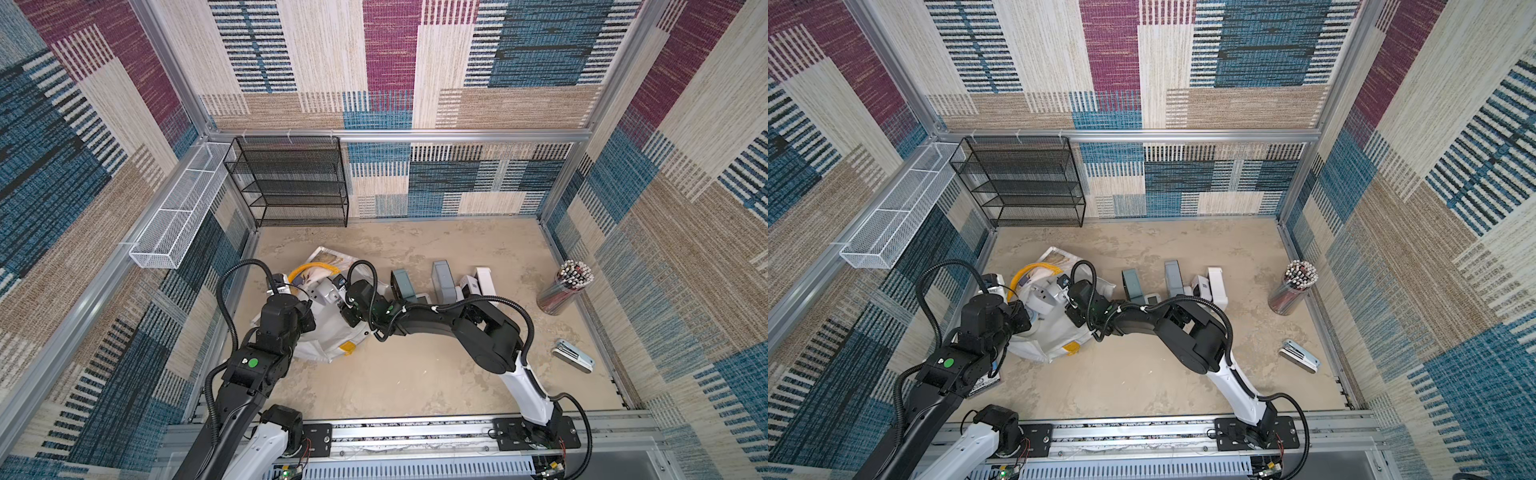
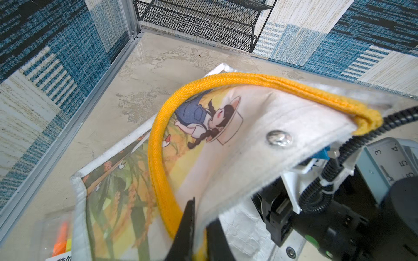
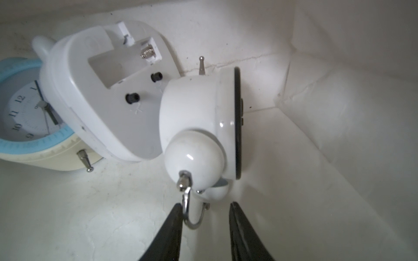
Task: Take the alarm clock out of the canvas bag
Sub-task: Pick up the alarm from the canvas bag.
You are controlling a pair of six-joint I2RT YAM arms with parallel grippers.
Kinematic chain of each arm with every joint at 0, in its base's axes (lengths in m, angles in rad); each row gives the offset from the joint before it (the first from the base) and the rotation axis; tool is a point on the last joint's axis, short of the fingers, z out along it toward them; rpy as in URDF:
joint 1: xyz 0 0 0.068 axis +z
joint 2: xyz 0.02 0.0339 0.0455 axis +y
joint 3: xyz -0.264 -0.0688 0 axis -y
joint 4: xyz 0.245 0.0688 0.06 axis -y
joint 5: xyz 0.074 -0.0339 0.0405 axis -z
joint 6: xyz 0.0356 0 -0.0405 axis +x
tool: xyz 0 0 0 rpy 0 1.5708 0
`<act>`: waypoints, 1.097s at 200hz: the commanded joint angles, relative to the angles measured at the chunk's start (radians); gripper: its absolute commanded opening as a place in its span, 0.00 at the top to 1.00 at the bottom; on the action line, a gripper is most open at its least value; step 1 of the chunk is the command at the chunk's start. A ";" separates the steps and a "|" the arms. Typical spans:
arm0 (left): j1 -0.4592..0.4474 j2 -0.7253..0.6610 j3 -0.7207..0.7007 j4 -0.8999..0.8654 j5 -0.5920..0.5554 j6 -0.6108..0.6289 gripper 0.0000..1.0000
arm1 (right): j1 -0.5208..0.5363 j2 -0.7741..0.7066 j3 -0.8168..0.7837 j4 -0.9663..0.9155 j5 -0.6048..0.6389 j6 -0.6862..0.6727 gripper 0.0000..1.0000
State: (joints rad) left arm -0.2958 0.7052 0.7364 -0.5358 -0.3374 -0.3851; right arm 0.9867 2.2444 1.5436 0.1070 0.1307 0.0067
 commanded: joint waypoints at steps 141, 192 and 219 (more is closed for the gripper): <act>0.000 0.000 -0.007 0.016 -0.008 0.009 1.00 | 0.001 -0.057 -0.032 0.001 -0.025 0.040 0.96; 0.000 0.016 -0.003 0.006 -0.021 -0.001 1.00 | 0.000 -0.122 -0.103 0.024 -0.046 0.048 0.99; 0.000 0.028 0.002 -0.003 -0.027 -0.008 1.00 | 0.000 -0.174 -0.156 0.038 -0.055 0.049 1.00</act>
State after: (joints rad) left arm -0.2958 0.7254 0.7303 -0.5323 -0.3470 -0.3866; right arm 0.9867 2.1143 1.4170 0.0837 0.0887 0.0414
